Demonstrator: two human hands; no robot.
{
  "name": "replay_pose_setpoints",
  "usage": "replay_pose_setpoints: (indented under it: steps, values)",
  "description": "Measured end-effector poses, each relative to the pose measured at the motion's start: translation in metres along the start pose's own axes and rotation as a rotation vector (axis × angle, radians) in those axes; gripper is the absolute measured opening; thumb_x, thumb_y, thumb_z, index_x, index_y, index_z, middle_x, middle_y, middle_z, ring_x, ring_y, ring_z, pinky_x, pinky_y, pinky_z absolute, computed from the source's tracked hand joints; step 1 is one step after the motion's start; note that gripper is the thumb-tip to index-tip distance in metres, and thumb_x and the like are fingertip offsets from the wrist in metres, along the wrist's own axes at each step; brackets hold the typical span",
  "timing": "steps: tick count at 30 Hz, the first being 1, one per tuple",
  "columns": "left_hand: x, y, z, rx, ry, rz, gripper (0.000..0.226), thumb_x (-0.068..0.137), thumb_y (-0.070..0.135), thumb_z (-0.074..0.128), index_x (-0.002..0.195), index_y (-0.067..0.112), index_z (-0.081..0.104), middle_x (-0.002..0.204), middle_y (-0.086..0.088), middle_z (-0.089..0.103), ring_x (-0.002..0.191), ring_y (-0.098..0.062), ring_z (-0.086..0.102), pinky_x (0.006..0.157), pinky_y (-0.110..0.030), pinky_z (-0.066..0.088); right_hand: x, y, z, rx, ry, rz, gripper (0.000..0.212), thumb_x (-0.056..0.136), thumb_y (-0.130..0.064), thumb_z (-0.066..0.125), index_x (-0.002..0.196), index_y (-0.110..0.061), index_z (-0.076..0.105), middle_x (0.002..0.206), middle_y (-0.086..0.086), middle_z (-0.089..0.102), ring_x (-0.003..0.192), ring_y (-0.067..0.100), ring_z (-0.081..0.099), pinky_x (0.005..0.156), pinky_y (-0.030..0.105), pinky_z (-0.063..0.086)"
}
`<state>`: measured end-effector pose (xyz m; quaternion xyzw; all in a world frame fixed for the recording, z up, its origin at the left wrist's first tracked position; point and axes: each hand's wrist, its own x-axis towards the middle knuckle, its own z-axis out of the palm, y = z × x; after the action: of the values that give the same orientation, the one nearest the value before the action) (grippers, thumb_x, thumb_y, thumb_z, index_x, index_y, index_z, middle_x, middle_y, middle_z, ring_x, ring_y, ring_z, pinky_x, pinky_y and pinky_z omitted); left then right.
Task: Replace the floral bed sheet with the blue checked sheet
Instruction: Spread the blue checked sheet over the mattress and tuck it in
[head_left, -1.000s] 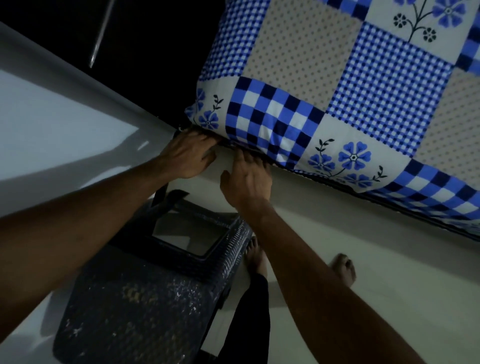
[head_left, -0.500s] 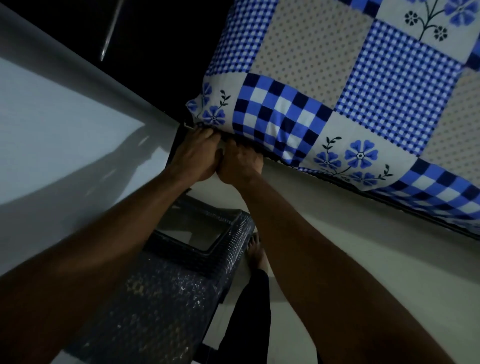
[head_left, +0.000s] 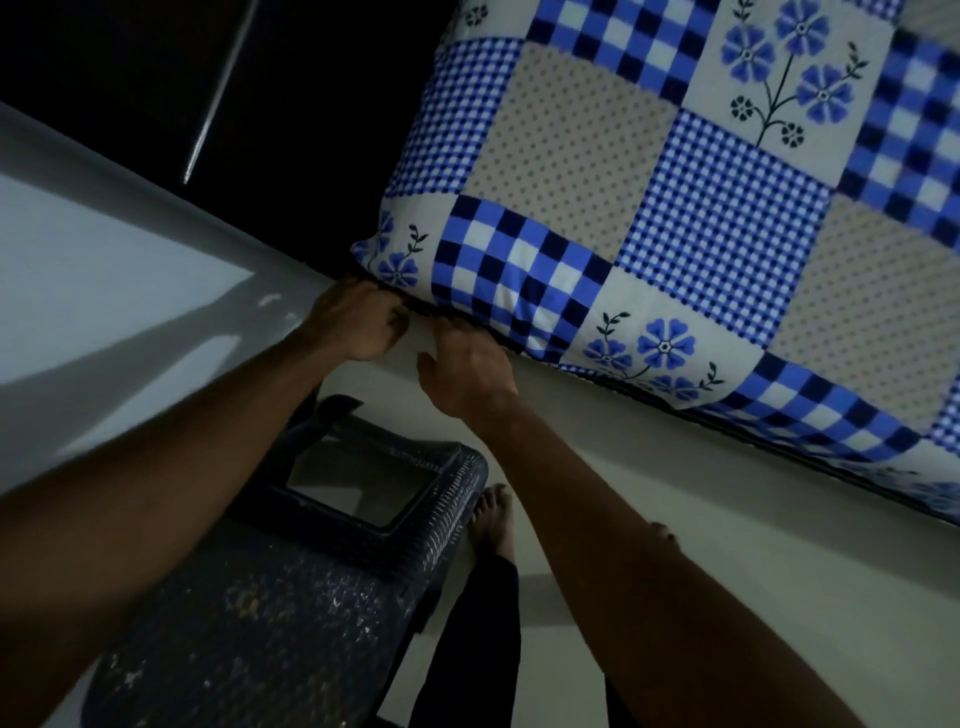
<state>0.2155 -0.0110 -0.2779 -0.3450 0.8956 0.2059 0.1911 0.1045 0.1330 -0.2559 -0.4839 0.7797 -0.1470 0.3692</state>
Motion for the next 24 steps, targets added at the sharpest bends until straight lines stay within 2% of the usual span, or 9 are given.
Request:
replay_pose_setpoints:
  steps: [2,4,8,11,13,16,20,22,24]
  values:
    - [-0.005,0.010,0.004,-0.010,0.097,-0.088,0.019,0.089,0.023,0.058,0.099,0.012,0.070,0.102,-0.012,0.068,0.094,-0.029,0.059,0.069,-0.029,0.042,0.009,0.000,0.006,-0.051,-0.040,0.023,0.055,0.097,-0.036,0.054,0.147,-0.018,0.040,0.146,0.005,0.048,0.130,0.026,0.047,0.102,0.040,0.043]
    - [-0.009,0.014,0.011,-0.019,0.171,-0.105,0.019,0.086,0.017,0.061,0.099,0.006,0.069,0.104,-0.017,0.066,0.098,-0.034,0.058,0.074,-0.035,0.046,0.018,-0.006,0.011,-0.073,-0.077,0.081,0.057,0.097,-0.042,0.052,0.149,-0.023,0.038,0.150,0.002,0.044,0.135,0.027,0.044,0.105,0.043,0.040]
    - [-0.007,0.009,0.006,-0.048,0.107,-0.035,0.026,0.085,0.015,0.064,0.110,0.007,0.069,0.119,-0.020,0.063,0.111,-0.038,0.057,0.088,-0.040,0.049,0.032,-0.019,0.010,-0.096,-0.141,0.193,0.056,0.095,-0.046,0.052,0.146,-0.027,0.040,0.141,0.006,0.051,0.130,0.030,0.047,0.105,0.047,0.039]
    - [-0.008,0.013,-0.010,-0.151,0.059,-0.174,0.015,0.090,0.021,0.060,0.084,0.013,0.070,0.084,-0.009,0.067,0.083,-0.029,0.063,0.071,-0.035,0.051,0.041,-0.026,0.002,-0.097,-0.170,0.203,0.047,0.093,-0.041,0.057,0.136,-0.020,0.050,0.130,0.007,0.057,0.122,0.030,0.054,0.098,0.041,0.046]
    - [-0.012,0.022,-0.024,-0.170,0.148,-0.265,0.023,0.087,0.023,0.060,0.067,0.016,0.064,0.063,-0.001,0.059,0.063,-0.023,0.059,0.060,-0.032,0.048,0.043,-0.024,-0.004,-0.056,-0.259,0.171,0.051,0.094,-0.039,0.057,0.140,-0.018,0.048,0.134,0.007,0.055,0.124,0.028,0.052,0.094,0.036,0.045]
    - [-0.027,0.042,-0.044,-0.217,0.354,-0.297,0.027,0.085,0.029,0.061,0.063,0.014,0.059,0.056,0.001,0.057,0.053,-0.014,0.054,0.054,-0.025,0.041,0.037,-0.014,-0.019,-0.056,-0.343,0.063,0.057,0.095,-0.038,0.055,0.147,-0.019,0.042,0.142,0.007,0.052,0.127,0.026,0.051,0.097,0.035,0.046]
    - [-0.038,0.065,-0.069,-0.320,0.544,-0.154,0.022,0.081,0.032,0.056,0.064,0.018,0.056,0.058,0.005,0.055,0.054,-0.015,0.055,0.052,-0.026,0.043,-0.001,-0.004,-0.057,0.126,-0.132,-0.163,0.040,0.098,-0.030,0.055,0.135,-0.016,0.058,0.127,0.007,0.066,0.111,0.024,0.063,0.091,0.038,0.053]
    - [-0.032,0.075,-0.082,-0.332,0.626,-0.074,0.019,0.082,0.030,0.053,0.067,0.018,0.055,0.064,0.004,0.056,0.058,-0.015,0.054,0.051,-0.027,0.041,-0.023,0.007,-0.086,0.206,0.076,-0.285,0.031,0.099,-0.024,0.053,0.126,-0.017,0.067,0.115,0.001,0.073,0.097,0.017,0.069,0.082,0.036,0.056]
    - [-0.016,0.085,-0.093,-0.350,0.668,0.002,0.015,0.085,0.028,0.055,0.081,0.014,0.059,0.080,0.000,0.059,0.071,-0.016,0.056,0.058,-0.032,0.047,-0.038,0.025,-0.119,0.223,0.341,-0.275,0.029,0.098,-0.026,0.052,0.119,-0.019,0.072,0.113,-0.002,0.074,0.093,0.015,0.070,0.080,0.037,0.058]
